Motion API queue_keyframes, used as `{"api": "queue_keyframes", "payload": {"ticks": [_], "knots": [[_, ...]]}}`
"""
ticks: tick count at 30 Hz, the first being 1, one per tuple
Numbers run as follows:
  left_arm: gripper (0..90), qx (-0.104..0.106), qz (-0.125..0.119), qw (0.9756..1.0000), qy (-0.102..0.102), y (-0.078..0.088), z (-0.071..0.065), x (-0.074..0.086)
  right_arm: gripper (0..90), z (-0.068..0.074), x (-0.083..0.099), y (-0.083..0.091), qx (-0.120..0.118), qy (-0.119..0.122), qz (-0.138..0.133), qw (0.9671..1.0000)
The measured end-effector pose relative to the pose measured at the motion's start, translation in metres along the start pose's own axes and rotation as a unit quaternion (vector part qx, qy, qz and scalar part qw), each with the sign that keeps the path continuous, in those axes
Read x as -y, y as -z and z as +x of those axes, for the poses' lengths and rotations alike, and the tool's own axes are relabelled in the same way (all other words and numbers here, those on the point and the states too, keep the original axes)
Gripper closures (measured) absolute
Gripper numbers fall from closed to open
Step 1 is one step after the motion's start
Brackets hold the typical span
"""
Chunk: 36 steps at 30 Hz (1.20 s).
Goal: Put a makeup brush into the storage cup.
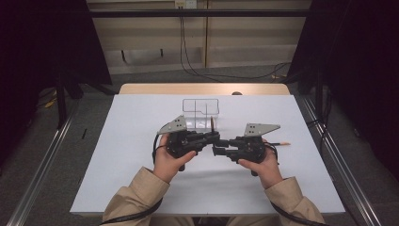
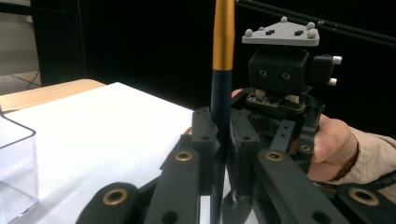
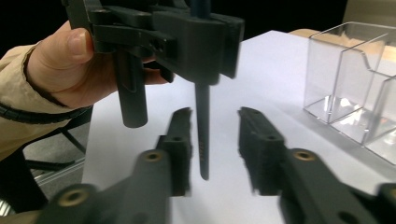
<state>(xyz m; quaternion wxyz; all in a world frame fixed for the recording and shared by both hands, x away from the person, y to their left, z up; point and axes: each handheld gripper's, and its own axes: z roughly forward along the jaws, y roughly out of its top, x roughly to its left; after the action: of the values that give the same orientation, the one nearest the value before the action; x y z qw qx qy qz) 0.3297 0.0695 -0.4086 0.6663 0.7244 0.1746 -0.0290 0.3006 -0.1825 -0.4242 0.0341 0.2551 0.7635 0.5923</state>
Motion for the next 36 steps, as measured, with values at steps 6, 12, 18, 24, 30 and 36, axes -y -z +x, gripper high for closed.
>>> {"api": "queue_keyframes", "payload": {"ticks": [6,12,18,24,30,36], "knots": [[83.4,-0.009,0.001,1.0000,-0.004,0.007,0.002,-0.001,37.5,-0.004,-0.001,0.008,0.021,-0.008,-0.015,0.9996],[83.4,-0.017,0.006,0.9998,-0.005,0.014,0.005,-0.001,20.6,-0.007,-0.002,0.015,0.032,-0.004,-0.023,0.9992],[83.3,-0.022,0.009,0.9997,-0.005,0.015,0.007,0.001,15.3,-0.007,-0.003,0.018,0.036,0.001,-0.026,0.9990],[83.3,-0.022,0.015,0.9996,-0.010,0.012,0.006,0.001,12.0,-0.006,-0.006,0.017,0.038,0.005,-0.030,0.9988],[83.3,-0.023,0.023,0.9994,-0.010,0.009,0.006,0.005,11.6,-0.006,-0.010,0.018,0.040,0.004,-0.034,0.9986],[83.4,-0.020,0.029,0.9993,-0.015,0.004,0.005,0.007,14.5,-0.005,-0.017,0.019,0.036,0.006,-0.041,0.9985]]}}
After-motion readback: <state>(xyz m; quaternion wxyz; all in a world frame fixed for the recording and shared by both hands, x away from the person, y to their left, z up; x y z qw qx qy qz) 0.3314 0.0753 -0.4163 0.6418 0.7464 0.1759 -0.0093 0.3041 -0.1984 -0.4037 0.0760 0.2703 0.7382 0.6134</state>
